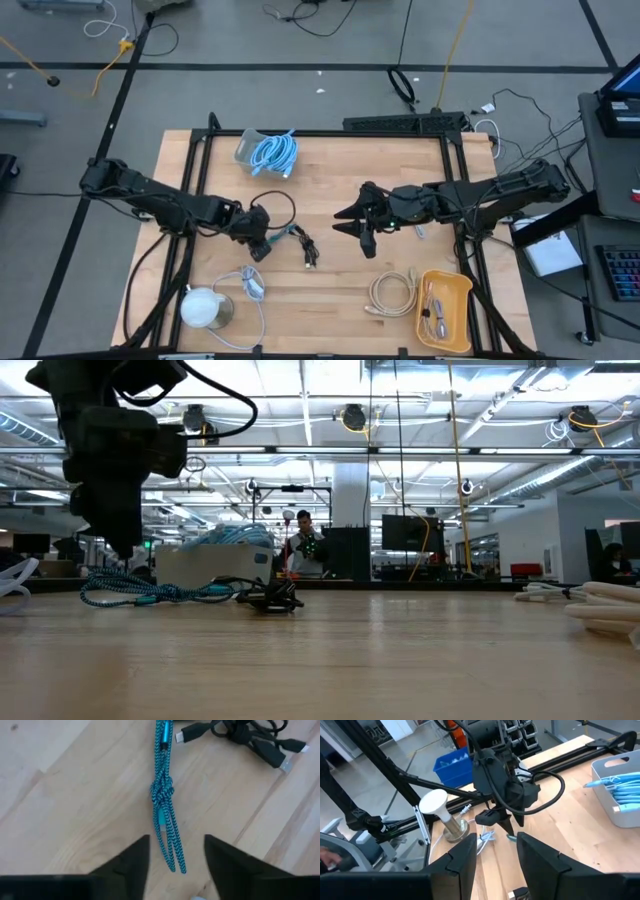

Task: Pick & Place USB Port
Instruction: Put the dark blue charger cable into the yellow bin

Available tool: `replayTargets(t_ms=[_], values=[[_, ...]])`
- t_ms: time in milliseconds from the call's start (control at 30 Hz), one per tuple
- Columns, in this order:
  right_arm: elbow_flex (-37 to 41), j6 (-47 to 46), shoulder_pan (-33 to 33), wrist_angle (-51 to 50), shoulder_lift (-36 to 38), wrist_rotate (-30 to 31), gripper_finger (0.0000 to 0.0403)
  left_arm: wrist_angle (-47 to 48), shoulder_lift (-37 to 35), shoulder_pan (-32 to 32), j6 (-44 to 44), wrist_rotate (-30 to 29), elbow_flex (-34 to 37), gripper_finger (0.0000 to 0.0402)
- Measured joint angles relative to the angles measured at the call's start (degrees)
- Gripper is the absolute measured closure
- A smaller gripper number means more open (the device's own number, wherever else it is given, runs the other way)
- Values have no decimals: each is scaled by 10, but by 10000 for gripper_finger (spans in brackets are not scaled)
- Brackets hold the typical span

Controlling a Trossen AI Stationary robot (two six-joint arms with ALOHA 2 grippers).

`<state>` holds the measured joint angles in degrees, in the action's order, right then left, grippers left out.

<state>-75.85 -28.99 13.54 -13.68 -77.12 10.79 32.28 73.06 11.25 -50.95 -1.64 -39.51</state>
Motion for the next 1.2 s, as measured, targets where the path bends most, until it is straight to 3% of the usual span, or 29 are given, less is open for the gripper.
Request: replayTargets(t_ms=[167,333,767,1033,1200], values=[[0,-3,0,1,0,0,271,-6,15,3,-1,8,0,133],[0,-4,0,3,0,1,271,-21,51,6,3,11,0,129],[0,-7,0,26,0,0,271,-39,130,9,20,-6,-1,243],[0,-9,0,11,0,0,271,-41,119,9,24,-11,1,381],[0,-18,0,-32,0,6,271,-39,96,9,11,-11,1,390]])
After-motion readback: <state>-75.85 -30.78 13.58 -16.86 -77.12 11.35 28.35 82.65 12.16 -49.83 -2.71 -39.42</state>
